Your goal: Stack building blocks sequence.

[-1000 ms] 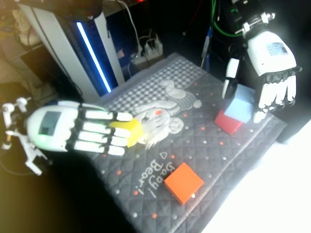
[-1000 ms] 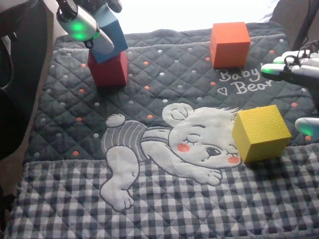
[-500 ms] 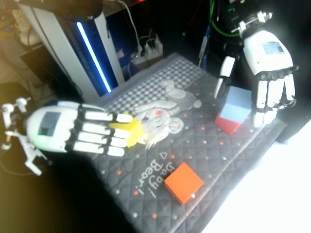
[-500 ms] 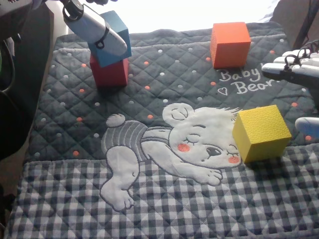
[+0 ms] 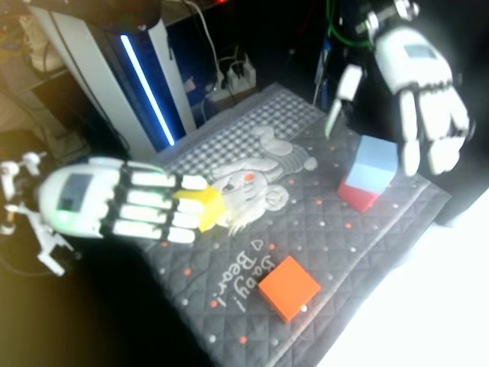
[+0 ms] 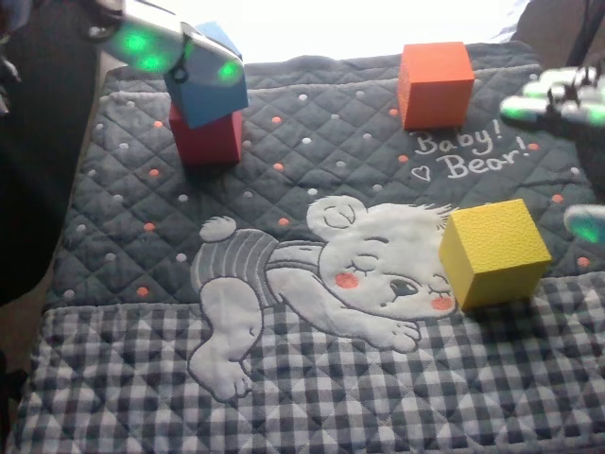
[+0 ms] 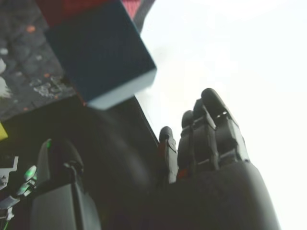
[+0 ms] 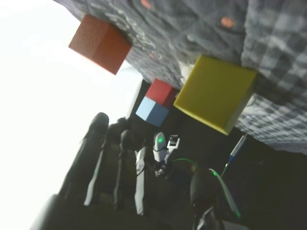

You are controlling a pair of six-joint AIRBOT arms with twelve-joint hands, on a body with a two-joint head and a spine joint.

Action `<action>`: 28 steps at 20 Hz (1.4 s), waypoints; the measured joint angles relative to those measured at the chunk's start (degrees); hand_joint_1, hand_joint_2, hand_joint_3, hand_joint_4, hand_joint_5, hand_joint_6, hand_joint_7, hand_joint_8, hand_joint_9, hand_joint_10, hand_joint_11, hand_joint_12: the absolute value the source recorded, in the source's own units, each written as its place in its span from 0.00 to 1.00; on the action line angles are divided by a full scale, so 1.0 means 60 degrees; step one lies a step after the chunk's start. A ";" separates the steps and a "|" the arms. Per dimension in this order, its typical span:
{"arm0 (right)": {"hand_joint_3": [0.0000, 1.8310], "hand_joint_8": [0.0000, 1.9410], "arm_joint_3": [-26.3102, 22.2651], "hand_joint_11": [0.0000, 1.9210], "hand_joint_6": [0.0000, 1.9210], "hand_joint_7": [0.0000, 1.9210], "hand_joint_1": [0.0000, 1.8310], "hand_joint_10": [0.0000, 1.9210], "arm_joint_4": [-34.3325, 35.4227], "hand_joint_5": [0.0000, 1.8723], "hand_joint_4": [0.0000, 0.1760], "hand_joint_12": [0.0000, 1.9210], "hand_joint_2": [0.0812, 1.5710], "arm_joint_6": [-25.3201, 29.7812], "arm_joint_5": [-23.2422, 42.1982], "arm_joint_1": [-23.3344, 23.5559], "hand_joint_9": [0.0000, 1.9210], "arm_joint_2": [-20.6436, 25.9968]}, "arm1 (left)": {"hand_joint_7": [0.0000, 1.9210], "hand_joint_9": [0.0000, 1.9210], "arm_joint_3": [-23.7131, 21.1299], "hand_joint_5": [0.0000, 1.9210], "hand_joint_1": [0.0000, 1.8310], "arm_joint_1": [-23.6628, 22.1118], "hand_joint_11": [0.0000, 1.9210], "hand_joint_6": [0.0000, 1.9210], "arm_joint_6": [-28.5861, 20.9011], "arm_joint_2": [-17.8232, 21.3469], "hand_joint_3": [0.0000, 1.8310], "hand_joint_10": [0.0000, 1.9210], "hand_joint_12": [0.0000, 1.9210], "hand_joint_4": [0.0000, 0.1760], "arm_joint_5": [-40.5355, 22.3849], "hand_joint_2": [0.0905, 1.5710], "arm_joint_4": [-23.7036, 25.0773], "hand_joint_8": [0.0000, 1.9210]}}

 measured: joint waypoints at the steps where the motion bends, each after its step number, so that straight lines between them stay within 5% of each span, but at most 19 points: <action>1: 0.00 0.00 0.0000 0.12 0.00 0.13 0.19 0.00 -0.0175 0.04 0.85 0.00 0.75 -0.0004 0.0069 0.0200 0.11 0.0000 | 0.00 0.00 -0.0503 0.02 0.32 0.0393 0.00 0.00 -0.0004 0.0433 0.00 0.00 0.04 1.00 -0.0685 0.54 -0.0073 0.00; 4: 0.00 0.00 0.0000 0.10 0.00 0.08 0.24 0.00 -0.0925 0.00 0.98 0.00 0.62 -0.0007 0.0004 0.0699 0.07 -0.0051 | 0.00 0.00 -0.1657 0.01 0.34 0.1872 0.00 0.00 0.0000 0.1366 0.00 0.00 0.05 1.00 -0.2291 0.51 -0.0707 0.00; 6: 0.00 0.00 0.0000 0.09 0.00 0.04 0.27 0.00 -0.1395 0.00 0.88 0.00 0.58 -0.0011 -0.0255 0.1042 0.07 -0.0135 | 0.00 0.00 -0.2350 0.00 0.35 0.2918 0.00 0.00 0.0011 0.1978 0.00 0.00 0.10 1.00 -0.3082 0.49 -0.1133 0.00; 8: 0.00 0.00 0.0029 0.08 0.00 0.02 0.24 0.00 -0.1840 0.00 1.00 0.00 0.52 -0.0011 -0.0718 0.1432 0.04 -0.0331 | 0.00 0.00 -0.3020 0.01 0.38 0.4080 0.00 0.00 0.0007 0.2397 0.00 0.00 0.00 0.97 -0.4211 0.49 -0.1450 0.00; 11: 0.00 0.00 0.0444 0.06 0.00 0.00 0.33 0.00 -0.2361 0.00 1.00 0.00 0.50 0.0554 -0.1490 0.1479 0.03 -0.0892 | 0.00 0.00 -0.3195 0.03 0.33 0.5424 0.02 0.01 -0.0240 0.2320 0.00 0.00 0.01 0.99 -0.4976 0.49 -0.2277 0.00; 13: 0.00 0.01 0.0557 0.05 0.00 0.02 0.35 0.00 -0.2459 0.00 1.00 0.00 0.53 0.0601 -0.2113 0.1479 0.03 -0.1027 | 0.00 0.00 -0.3082 0.04 0.31 0.5912 0.03 0.01 -0.0652 0.2193 0.00 0.00 0.02 0.82 -0.5158 0.50 -0.2772 0.00; 14: 0.00 0.00 0.0605 0.09 0.00 0.04 0.31 0.01 -0.2514 0.00 0.84 0.02 0.53 0.0605 -0.2226 0.1479 0.06 -0.1049 | 0.00 0.00 -0.3067 0.04 0.32 0.6073 0.02 0.01 -0.0758 0.2186 0.00 0.00 0.01 0.77 -0.5260 0.50 -0.2903 0.00; 15: 0.00 0.00 0.0616 0.11 0.00 0.05 0.26 0.01 -0.2557 0.00 0.79 0.03 0.55 0.0608 -0.2379 0.1486 0.07 -0.1049 | 0.00 0.00 -0.3067 0.04 0.34 0.6193 0.01 0.00 -0.0790 0.2186 0.00 0.00 0.01 0.74 -0.5355 0.50 -0.3020 0.00; 16: 0.00 0.01 0.0663 0.12 0.00 0.06 0.28 0.01 -0.2605 0.00 0.94 0.03 0.54 0.0612 -0.2514 0.1486 0.09 -0.1071 | 0.00 0.00 -0.3071 0.04 0.35 0.6306 0.01 0.00 -0.0801 0.2186 0.00 0.00 0.01 0.70 -0.5490 0.51 -0.3118 0.00; 18: 0.00 0.01 0.0765 0.11 0.01 0.07 0.30 0.01 -0.2648 0.02 0.88 0.03 0.52 0.0634 -0.2816 0.1486 0.09 -0.1158 | 0.00 0.00 -0.3071 0.04 0.34 0.6433 0.01 0.00 -0.0882 0.2186 0.01 0.00 0.01 0.67 -0.5686 0.51 -0.3162 0.00; 19: 0.00 0.00 0.0863 0.14 0.00 0.09 0.28 0.00 -0.2652 0.04 0.64 0.05 0.56 0.0634 -0.2969 0.1490 0.11 -0.1257 | 0.00 0.00 -0.3082 0.04 0.34 0.6546 0.02 0.00 -0.1009 0.2171 0.01 0.00 0.02 0.59 -0.5788 0.52 -0.3162 0.00; 21: 0.00 0.00 0.0943 0.15 0.00 0.16 0.41 0.00 -0.2641 0.14 0.62 0.17 0.64 0.0637 -0.3096 0.1596 0.18 -0.1359 | 0.00 0.00 -0.3089 0.05 0.35 0.6688 0.01 0.00 -0.1049 0.2146 0.01 0.00 0.02 0.52 -0.5876 0.53 -0.3257 0.00; 22: 0.00 0.00 0.0954 0.23 0.01 0.25 0.54 0.02 -0.2648 0.22 0.53 0.35 0.66 0.0637 -0.3085 0.1661 0.33 -0.1373 | 0.00 0.00 -0.3096 0.05 0.34 0.6739 0.02 0.00 -0.1060 0.2146 0.01 0.00 0.02 0.54 -0.5923 0.53 -0.3286 0.00; 23: 0.00 0.01 0.0954 0.26 0.01 0.35 0.62 0.06 -0.2637 0.30 0.28 0.57 0.67 0.0634 -0.3078 0.1661 0.44 -0.1373 | 0.00 0.00 -0.3100 0.05 0.34 0.6754 0.02 0.00 -0.1060 0.2146 0.00 0.00 0.03 0.49 -0.5956 0.53 -0.3319 0.00; 24: 0.00 0.45 0.0954 0.30 0.01 0.46 0.71 0.10 -0.2605 0.38 0.00 0.70 0.71 0.0656 -0.3045 0.1665 0.51 -0.1377 | 0.00 0.00 -0.3096 0.05 0.35 0.6754 0.02 0.00 -0.1056 0.2146 0.00 0.00 0.03 0.50 -0.5971 0.53 -0.3355 0.00; 25: 0.00 0.48 0.0954 0.36 0.02 0.48 0.79 0.53 -0.2612 0.45 0.00 0.75 0.69 0.0725 -0.2973 0.1665 0.50 -0.1402 | 0.00 0.00 -0.3096 0.06 0.35 0.6754 0.00 0.00 -0.1060 0.2146 0.00 0.00 0.09 0.47 -0.5985 0.54 -0.3381 0.00; 26: 0.00 0.48 0.0954 0.36 0.02 0.48 0.79 0.53 -0.2626 0.45 0.00 0.75 0.69 0.0765 -0.2878 0.1665 0.50 -0.1446 | 0.00 0.00 -0.3096 0.06 0.35 0.6765 0.00 0.00 -0.1086 0.2146 0.00 0.00 0.09 0.47 -0.6003 0.54 -0.3377 0.00; 27: 0.00 0.51 0.0954 0.44 0.34 0.56 0.72 0.54 -0.2641 0.50 0.00 0.79 0.68 0.0750 -0.2856 0.1698 0.53 -0.1453 | 0.00 0.00 -0.3096 0.06 0.35 0.6783 0.00 0.00 -0.1137 0.2146 0.00 0.00 0.13 0.53 -0.6033 0.55 -0.3359 0.00; 28: 0.00 0.52 0.0954 0.50 0.43 0.56 0.68 0.49 -0.2510 0.53 0.00 0.78 0.68 0.0765 -0.2809 0.1705 0.57 -0.1453 | 0.00 0.00 -0.3100 0.07 0.35 0.6881 0.00 0.00 -0.1198 0.2146 0.00 0.00 0.13 0.65 -0.6131 0.55 -0.3330 0.00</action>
